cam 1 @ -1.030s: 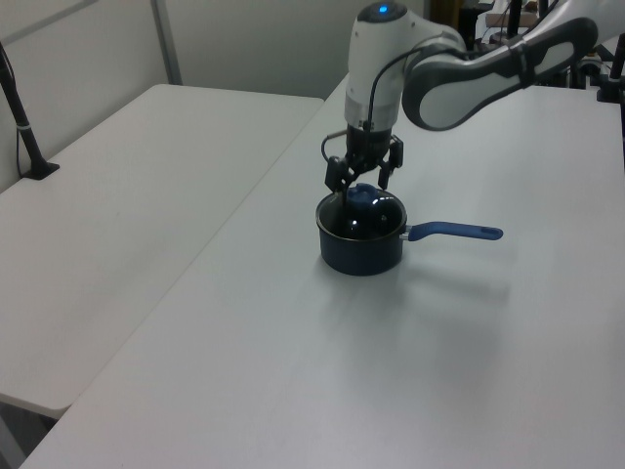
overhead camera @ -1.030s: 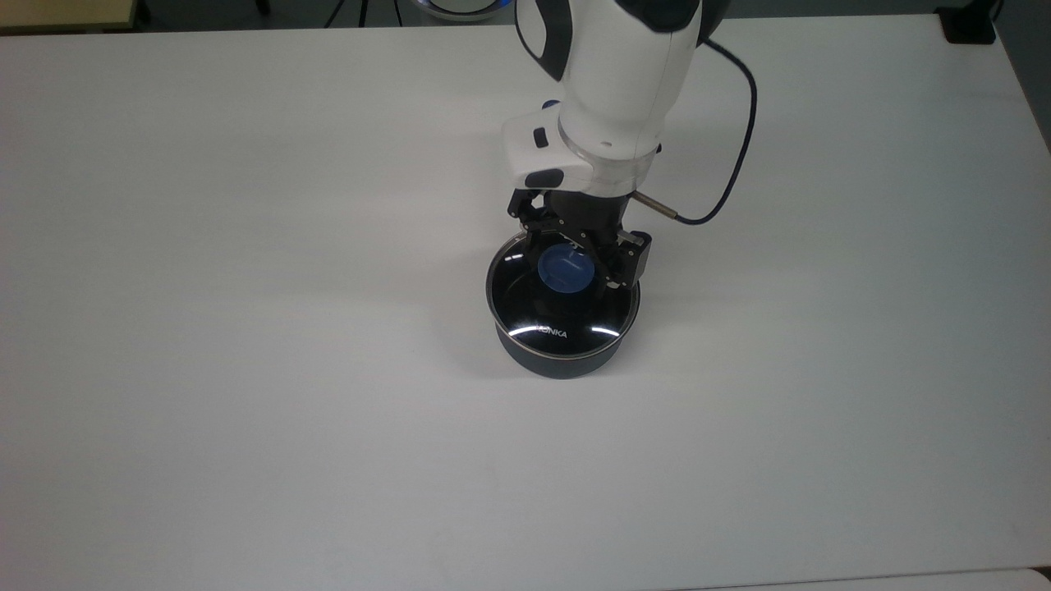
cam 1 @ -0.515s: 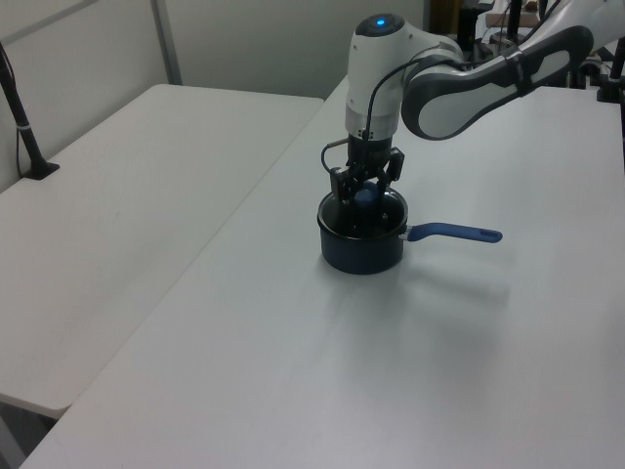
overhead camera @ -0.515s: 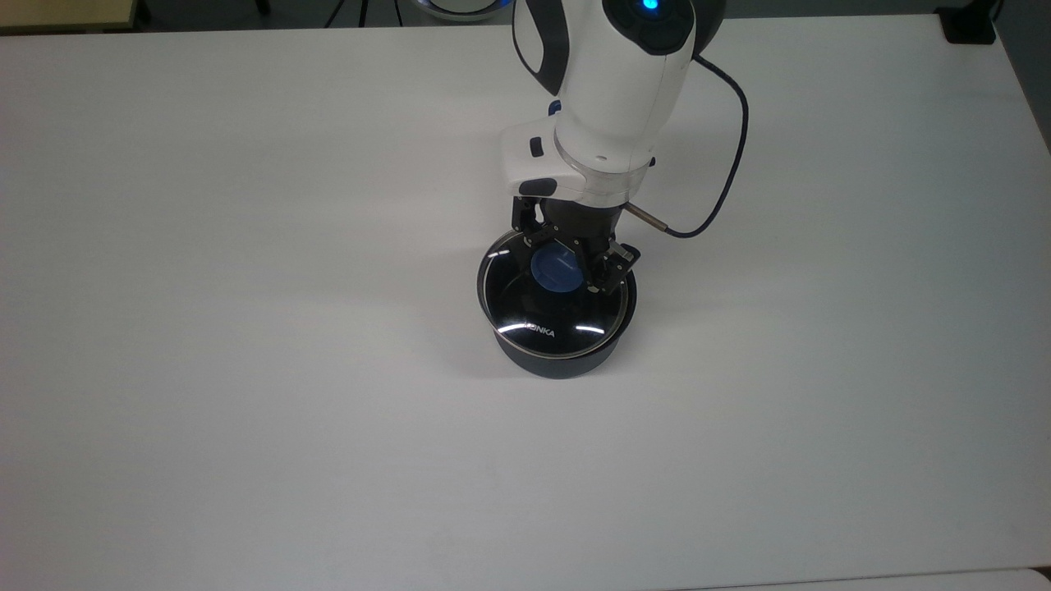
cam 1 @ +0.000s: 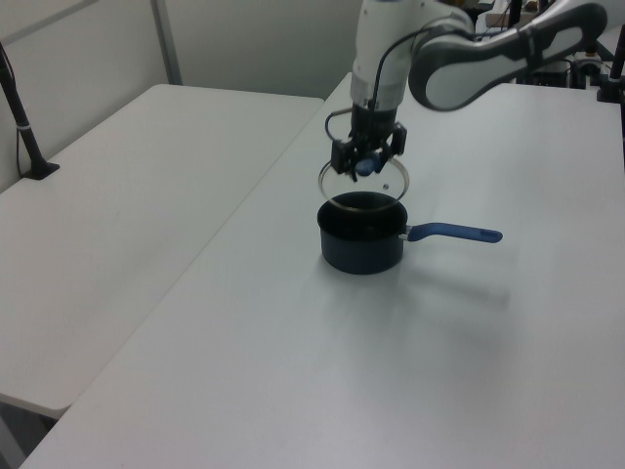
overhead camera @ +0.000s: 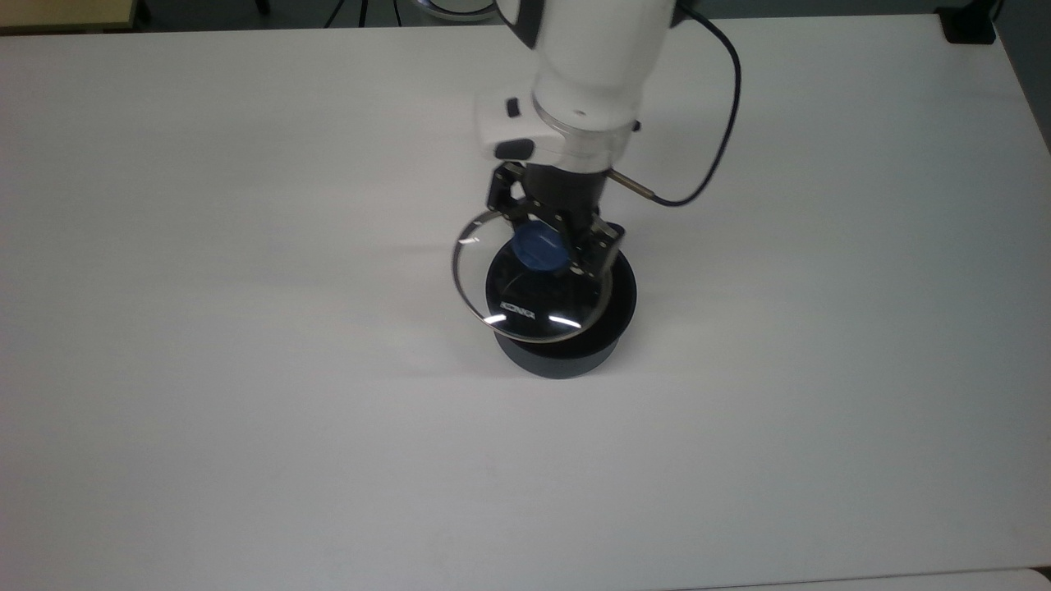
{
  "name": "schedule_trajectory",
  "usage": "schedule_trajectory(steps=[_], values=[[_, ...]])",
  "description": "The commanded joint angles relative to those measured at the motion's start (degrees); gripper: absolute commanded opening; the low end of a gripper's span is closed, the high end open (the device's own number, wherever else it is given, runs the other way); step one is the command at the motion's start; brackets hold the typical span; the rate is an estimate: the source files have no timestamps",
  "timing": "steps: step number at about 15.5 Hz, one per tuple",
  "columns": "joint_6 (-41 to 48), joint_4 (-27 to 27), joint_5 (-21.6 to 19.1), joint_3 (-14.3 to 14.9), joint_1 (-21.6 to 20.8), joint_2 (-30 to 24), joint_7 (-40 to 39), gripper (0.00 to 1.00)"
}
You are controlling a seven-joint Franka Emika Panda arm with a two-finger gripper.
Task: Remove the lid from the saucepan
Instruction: 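Lift the glass lid off the saucepan rim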
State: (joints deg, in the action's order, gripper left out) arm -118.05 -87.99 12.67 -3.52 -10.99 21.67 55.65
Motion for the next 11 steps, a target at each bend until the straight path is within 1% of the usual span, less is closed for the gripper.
schedule_trajectory(steps=[1, 2, 4, 5, 7, 9, 11], values=[[4.40, -5.85, 0.08, -0.09, 3.60, -6.80, -12.10, 0.53], [6.32, -8.40, -0.97, -0.09, 5.43, -8.73, -17.71, 0.53], [8.54, -13.05, -5.52, -0.09, 9.83, -13.13, -29.05, 0.53], [9.06, -15.69, -6.85, -0.09, 12.20, -15.41, -34.85, 0.53], [9.86, -21.22, -8.18, -0.09, 16.59, -19.19, -45.49, 0.53], [9.25, -26.41, -9.23, -0.09, 20.72, -21.75, -52.28, 0.53], [8.46, -29.68, -10.20, -0.09, 24.16, -22.11, -59.74, 0.53]])
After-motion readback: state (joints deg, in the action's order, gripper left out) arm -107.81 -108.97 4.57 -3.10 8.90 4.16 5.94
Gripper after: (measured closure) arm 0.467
